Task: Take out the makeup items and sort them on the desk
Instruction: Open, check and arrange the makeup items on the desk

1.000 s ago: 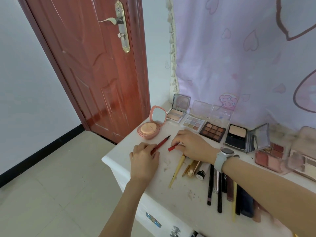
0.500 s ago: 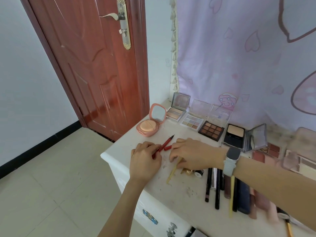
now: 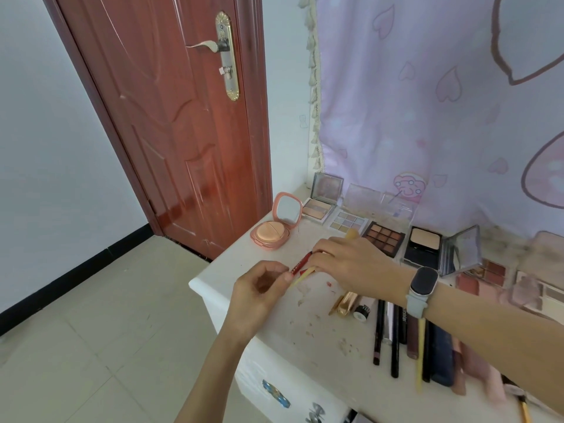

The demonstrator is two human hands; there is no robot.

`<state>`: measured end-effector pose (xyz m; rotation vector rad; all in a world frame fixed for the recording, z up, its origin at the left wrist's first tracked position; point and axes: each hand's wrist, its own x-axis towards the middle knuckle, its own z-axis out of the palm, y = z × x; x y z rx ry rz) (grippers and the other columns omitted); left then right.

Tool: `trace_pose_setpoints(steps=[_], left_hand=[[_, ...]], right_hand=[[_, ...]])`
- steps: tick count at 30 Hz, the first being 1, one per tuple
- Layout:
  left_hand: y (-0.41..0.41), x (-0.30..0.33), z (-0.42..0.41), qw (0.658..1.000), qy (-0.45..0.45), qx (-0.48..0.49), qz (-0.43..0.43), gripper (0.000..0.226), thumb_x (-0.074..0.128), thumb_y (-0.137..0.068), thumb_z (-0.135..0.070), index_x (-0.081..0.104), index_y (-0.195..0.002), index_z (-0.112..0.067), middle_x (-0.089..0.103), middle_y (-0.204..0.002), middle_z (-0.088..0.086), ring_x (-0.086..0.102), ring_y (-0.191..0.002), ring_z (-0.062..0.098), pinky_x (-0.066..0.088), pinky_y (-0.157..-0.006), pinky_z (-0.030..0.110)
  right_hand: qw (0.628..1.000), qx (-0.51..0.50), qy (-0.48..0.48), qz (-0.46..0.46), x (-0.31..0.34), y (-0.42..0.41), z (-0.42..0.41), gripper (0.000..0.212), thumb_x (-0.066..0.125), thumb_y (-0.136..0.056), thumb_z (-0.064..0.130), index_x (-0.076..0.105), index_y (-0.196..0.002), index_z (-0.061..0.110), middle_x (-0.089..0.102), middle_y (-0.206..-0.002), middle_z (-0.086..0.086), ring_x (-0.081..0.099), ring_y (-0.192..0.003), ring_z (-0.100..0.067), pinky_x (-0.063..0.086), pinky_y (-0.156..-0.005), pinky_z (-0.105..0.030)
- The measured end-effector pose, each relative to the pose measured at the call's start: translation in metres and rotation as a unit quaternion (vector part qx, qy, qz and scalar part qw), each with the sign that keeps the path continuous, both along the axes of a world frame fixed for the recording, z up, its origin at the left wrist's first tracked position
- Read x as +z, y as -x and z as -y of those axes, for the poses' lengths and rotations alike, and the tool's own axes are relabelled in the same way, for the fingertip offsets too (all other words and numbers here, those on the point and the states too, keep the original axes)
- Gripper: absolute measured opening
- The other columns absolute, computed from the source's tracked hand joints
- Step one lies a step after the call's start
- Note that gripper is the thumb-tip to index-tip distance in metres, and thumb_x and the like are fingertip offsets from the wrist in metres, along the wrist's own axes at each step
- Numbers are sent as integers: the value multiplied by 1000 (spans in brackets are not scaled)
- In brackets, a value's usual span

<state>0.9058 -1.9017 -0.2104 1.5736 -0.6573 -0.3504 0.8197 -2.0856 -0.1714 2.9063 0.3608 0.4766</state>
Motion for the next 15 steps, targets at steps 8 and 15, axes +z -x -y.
trace_pose_setpoints(steps=[8, 15], left_hand=[[-5, 0, 0, 990, -34, 108, 82, 23, 69, -80, -8, 62, -67, -25, 66, -63, -13, 59, -58, 3, 47, -62, 13], [-32, -18, -1, 952, -143, 238, 131, 7, 61, -87, -14, 62, -80, -15, 58, -68, -19, 54, -67, 1, 37, -59, 12]], right_hand=[[995, -9, -82, 52, -1, -8, -15, 21, 68, -79, 6, 66, -99, 14, 65, -99, -1, 63, -74, -14, 48, -44, -29], [959, -178, -220, -5, -18, 7, 36, 24, 42, -96, 17, 60, -112, 18, 59, -109, 3, 51, -105, -16, 36, -83, -22]])
